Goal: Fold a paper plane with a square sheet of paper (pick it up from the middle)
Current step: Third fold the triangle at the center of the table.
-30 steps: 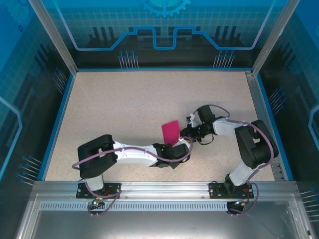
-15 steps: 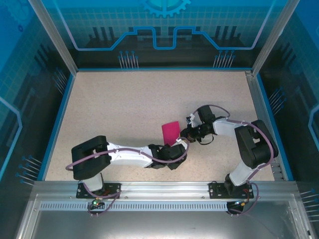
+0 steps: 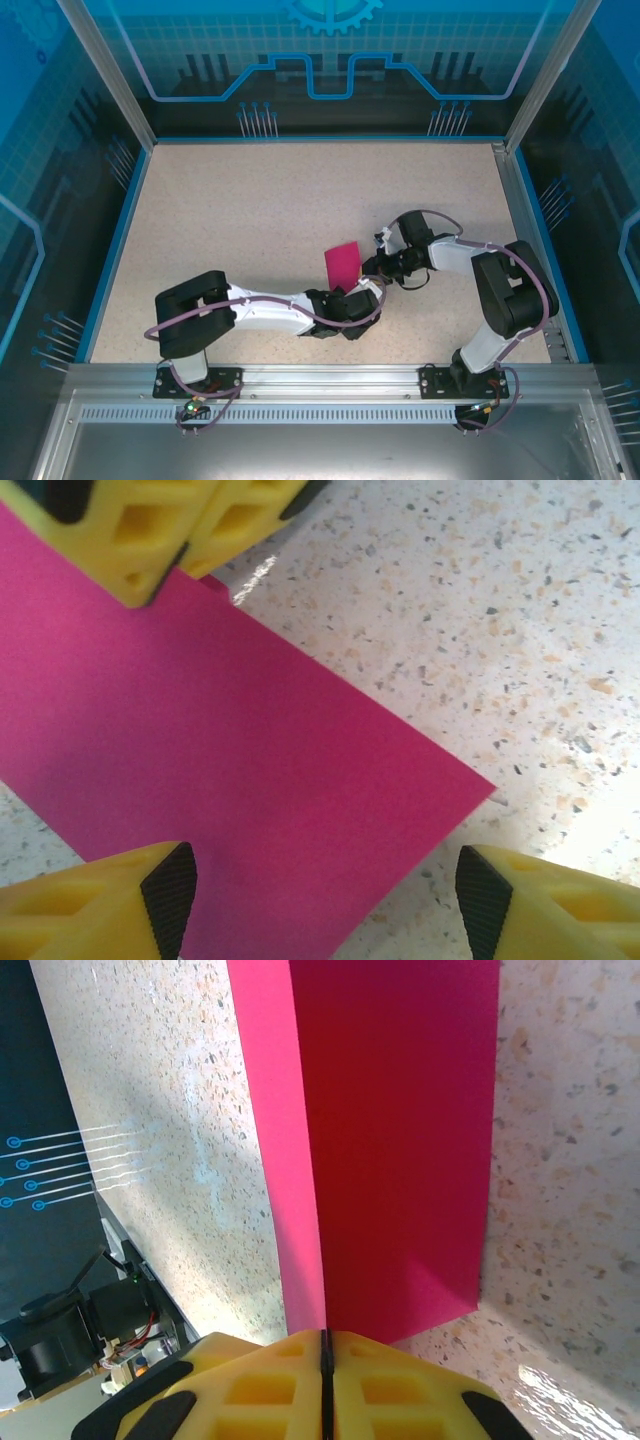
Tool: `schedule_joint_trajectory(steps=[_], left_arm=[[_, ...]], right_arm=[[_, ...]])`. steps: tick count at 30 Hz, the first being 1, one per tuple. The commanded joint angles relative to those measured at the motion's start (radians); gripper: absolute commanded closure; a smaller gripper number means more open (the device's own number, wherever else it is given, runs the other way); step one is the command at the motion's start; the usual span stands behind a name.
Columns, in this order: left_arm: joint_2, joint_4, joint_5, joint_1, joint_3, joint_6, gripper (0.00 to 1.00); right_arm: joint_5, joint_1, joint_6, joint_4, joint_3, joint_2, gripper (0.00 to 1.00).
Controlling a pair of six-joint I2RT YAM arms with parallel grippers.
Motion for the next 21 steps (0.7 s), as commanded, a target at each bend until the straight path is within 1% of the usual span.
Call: schedule_joint_trajectory(steps=[1,7,11,18,20,21], left_arm=[[-0.012,0.008,-0.057,-0.008,0.019,-0.018,0.30],[-0.071,0.029,-0.079,-0.008,-0.018,-0.030,0.44],[-0.110,0.040,-0.087,-0.007,-0.046,-0.036,0.50],[-0.111,0.019,-0.101,-0.007,-0.047,-0.041,0.69],[-0.103,0.008,-0.109,-0.006,-0.040,-0.046,0.78],[-0.102,0.006,-0.110,-0.006,-0.041,-0.049,0.79]], right_arm=[[-0.024,-0.020,-0.001,0.002,0.005,0.002,0.91],[-0.010,-0.022,-0.010,-0.004,0.007,0.015,0.90],[-0.007,-0.023,-0.014,-0.008,0.009,0.022,0.89],[-0.004,-0.022,-0.018,-0.013,0.010,0.020,0.89],[-0.005,-0.023,-0.017,-0.013,0.011,0.018,0.89],[-0.005,-0.022,-0.018,-0.014,0.010,0.016,0.88]])
